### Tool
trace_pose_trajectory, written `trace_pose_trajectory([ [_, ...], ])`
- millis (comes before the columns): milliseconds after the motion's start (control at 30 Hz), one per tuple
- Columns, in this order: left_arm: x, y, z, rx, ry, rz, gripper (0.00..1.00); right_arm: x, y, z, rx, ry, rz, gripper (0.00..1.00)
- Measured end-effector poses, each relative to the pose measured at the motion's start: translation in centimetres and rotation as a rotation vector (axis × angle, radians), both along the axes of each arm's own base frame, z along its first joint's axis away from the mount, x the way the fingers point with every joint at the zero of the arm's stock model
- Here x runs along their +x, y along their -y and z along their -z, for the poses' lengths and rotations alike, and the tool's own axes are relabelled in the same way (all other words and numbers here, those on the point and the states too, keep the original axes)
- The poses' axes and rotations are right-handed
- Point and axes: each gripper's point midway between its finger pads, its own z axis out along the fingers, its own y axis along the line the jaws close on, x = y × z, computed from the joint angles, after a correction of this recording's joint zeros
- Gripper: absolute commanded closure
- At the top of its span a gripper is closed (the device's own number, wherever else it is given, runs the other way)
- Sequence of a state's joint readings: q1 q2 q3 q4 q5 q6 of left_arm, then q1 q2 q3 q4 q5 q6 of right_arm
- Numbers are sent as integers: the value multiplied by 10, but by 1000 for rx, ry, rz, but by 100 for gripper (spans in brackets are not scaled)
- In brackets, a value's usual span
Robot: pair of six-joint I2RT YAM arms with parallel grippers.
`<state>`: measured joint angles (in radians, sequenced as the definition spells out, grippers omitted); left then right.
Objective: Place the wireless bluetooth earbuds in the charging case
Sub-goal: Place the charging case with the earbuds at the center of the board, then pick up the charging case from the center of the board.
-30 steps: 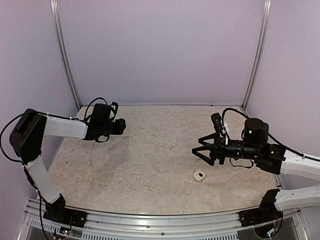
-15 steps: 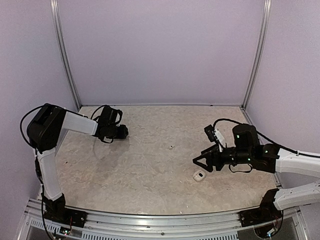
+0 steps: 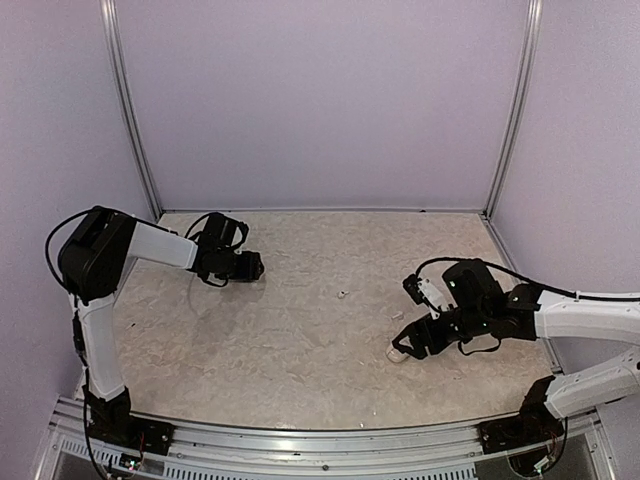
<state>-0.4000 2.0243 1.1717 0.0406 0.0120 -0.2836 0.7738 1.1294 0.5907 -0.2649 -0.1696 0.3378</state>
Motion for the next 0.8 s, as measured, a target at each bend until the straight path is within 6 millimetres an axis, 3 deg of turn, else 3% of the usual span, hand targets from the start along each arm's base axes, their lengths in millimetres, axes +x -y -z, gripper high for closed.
trace_pose_trajectory([
  [133, -1, 1, -3, -6, -1, 5, 13, 1, 2, 16, -61, -42, 0, 24],
  [200, -3, 0, -7, -10, 3, 3, 3, 1, 3, 23, -89, -59, -4, 24],
  [333, -11, -1, -33, -12, 47, 4, 1, 0, 3, 37, -148, -82, -20, 24],
  [467, -14, 7, -90, 10, 189, 6, 1, 3, 1, 46, -200, -87, -34, 23],
  [633, -38, 24, -169, -15, 417, 24, 1, 6, -2, 55, -250, -91, -51, 24],
  [800, -65, 4, -211, -77, 578, -17, 1, 10, -7, 64, -296, -96, -71, 26],
])
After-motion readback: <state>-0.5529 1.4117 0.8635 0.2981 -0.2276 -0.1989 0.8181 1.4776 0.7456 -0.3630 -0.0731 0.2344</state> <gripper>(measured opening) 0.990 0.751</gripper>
